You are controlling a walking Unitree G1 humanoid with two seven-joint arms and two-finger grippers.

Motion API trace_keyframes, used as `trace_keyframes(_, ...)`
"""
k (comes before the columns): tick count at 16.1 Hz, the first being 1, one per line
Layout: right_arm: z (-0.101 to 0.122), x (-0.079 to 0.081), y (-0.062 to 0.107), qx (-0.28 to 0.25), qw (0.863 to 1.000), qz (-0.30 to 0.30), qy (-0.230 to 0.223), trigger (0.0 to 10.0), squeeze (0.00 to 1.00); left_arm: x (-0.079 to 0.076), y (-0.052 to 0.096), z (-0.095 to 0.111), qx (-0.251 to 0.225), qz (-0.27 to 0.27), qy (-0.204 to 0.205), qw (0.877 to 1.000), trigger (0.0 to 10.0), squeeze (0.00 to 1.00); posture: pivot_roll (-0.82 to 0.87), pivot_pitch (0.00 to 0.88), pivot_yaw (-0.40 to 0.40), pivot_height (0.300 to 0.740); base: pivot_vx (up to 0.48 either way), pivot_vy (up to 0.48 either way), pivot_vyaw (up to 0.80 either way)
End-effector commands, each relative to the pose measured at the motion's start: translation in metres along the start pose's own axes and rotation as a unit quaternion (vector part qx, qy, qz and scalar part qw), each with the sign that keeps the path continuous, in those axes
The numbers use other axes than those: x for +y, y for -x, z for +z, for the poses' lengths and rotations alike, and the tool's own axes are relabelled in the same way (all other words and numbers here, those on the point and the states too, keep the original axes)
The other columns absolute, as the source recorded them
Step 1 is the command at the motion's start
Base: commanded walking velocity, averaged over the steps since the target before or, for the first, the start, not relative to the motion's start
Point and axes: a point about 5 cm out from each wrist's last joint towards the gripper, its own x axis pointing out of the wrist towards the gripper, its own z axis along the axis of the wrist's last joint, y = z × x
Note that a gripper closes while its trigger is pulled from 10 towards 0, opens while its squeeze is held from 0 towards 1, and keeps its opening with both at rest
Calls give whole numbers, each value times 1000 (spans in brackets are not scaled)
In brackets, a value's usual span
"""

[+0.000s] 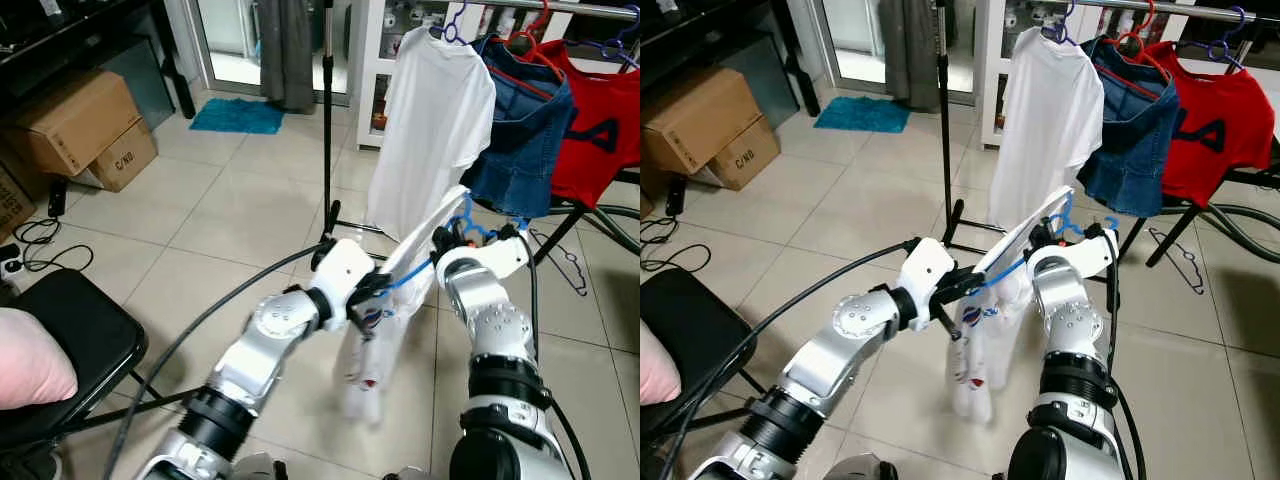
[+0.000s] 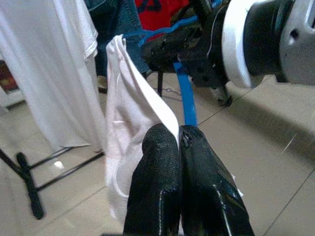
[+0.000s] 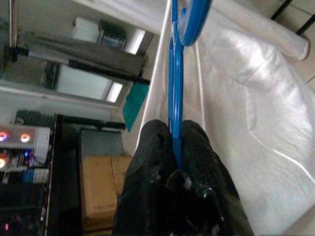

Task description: Hang hanger

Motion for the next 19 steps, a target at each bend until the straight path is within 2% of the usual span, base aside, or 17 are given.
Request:
trace_keyframes(1,-24,31,-2,15,999,28,-42,10000,0,-3,-5,15,-24,-14,5,1000,0,0,30,0,15,740,0,0,0)
trace_keyframes(4,-20,30,-8,-9,998,3,-57,10000,0,-17,-18,39,-65,-35,49,996,0,0,26,0,17,740,0,0,0)
trace_keyframes(5,-19,29,-9,-11,998,-3,-54,10000,0,-15,-17,54,-88,-30,45,995,0,0,25,0,18,740,0,0,0)
trace_keyframes(6,-20,30,-8,-8,999,-2,-54,10000,0,-13,-17,56,-89,-25,41,995,0,0,25,0,18,740,0,0,0)
trace_keyframes(7,-24,35,-7,10,998,8,-54,10000,0,-5,-16,44,-45,-8,-19,999,0,0,27,0,14,740,0,0,0)
trace_keyframes(8,-27,43,-5,23,998,27,-59,10000,0,-3,-14,28,-1,-5,-59,998,0,0,26,0,14,740,0,0,0)
trace_keyframes(9,-28,47,-4,28,997,36,-62,10000,0,-2,-13,22,15,-2,-59,998,0,0,26,0,14,740,0,0,0)
trace_keyframes(10,-29,60,0,47,994,66,-68,10000,0,0,-11,11,47,10,-49,998,1569,0,25,0,14,740,0,0,0)
trace_keyframes(11,-31,76,4,67,990,106,-59,10000,0,1,-11,4,61,10,-47,997,2275,0,20,0,14,740,0,0,0)
trace_keyframes(12,-33,86,8,76,987,141,-10,10000,0,2,-8,8,38,1,-41,998,0,0,19,0,15,740,0,0,0)
trace_keyframes(14,-28,78,8,63,989,135,7,10000,0,12,8,14,8,3,-19,1000,0,0,19,0,14,740,0,0,0)
trace_keyframes(16,-8,68,14,49,984,172,7,10000,0,28,42,18,-21,8,-27,999,0,0,24,0,2,740,0,0,0)
trace_keyframes(17,1,64,18,37,980,193,21,10000,0,33,56,18,-26,18,-34,999,0,0,26,0,-2,740,0,0,0)
trace_keyframes(19,5,57,17,26,984,178,8,10000,0,35,61,11,-12,28,-36,999,0,0,27,0,-6,740,0,0,0)
